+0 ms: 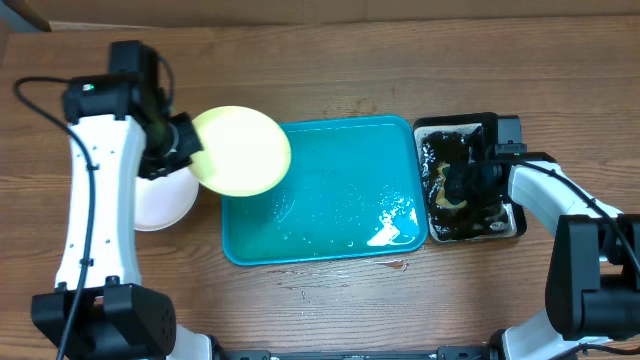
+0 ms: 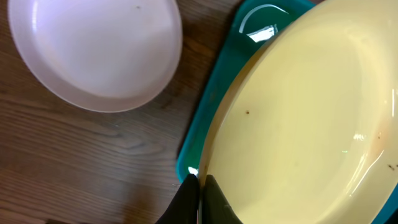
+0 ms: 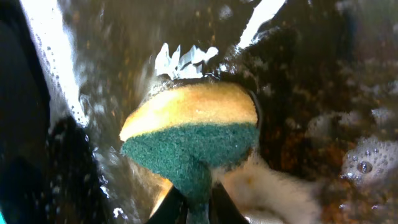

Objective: Clean dirty plates on tray and stack at the side
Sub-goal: 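Lower the yellow plate onto the white plate stack and release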

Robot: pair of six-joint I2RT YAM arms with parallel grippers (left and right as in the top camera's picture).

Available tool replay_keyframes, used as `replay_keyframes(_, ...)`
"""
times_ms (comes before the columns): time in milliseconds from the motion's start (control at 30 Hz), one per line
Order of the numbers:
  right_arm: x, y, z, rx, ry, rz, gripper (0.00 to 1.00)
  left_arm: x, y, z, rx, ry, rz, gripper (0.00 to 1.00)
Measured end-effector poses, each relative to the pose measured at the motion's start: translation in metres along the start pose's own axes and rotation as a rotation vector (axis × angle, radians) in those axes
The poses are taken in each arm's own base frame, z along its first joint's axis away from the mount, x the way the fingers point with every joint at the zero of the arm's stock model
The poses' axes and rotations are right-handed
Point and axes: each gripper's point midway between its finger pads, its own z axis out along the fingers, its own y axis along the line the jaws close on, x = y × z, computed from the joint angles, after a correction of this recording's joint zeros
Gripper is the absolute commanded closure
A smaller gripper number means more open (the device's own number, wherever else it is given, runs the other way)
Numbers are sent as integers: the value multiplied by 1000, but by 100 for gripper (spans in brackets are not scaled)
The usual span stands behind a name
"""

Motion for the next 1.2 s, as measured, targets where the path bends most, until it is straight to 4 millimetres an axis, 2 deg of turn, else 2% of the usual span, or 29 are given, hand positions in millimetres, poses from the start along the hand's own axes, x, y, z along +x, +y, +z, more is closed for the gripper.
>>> replay_keyframes(167,12,2,-16,18,111,14,91,-10,32,-2,-34,-13,-76,96)
replay_keyframes(367,-35,23,-64,-1,22,-9,91,-19,71,-3,-58,-25,-182,96)
replay_keyframes(467,-44,30,-89,-12,-29,-20,91,-18,90,5,-70,-13,-236,96)
replay_keyframes(533,-42,32,-101,-15,-42,-27,91,-15,104,16,-79,7,-274,96)
replay_keyframes(733,-29,30,-104,-4,7,-49,91,-17,152,56,-95,-22,-405,96)
replay_keyframes(900,-27,29,-104,-2,15,-58,91,-14,167,82,-99,-37,-439,95)
replay_keyframes(933,-26,29,-104,-2,17,-58,91,-13,167,86,-99,-38,-438,87)
replay_keyframes(1000,-25,29,-104,-2,22,-60,90,-12,167,90,-96,-38,-442,49)
replay_keyframes(1033,-25,29,-104,-1,23,-60,90,-12,166,90,-93,-40,-438,39)
replay_keyframes(1133,-24,29,-104,0,28,-59,89,-14,164,90,-77,-43,-438,23)
replay_keyframes(1200,-24,29,-104,-1,29,-60,89,-14,160,91,-54,-39,-439,21)
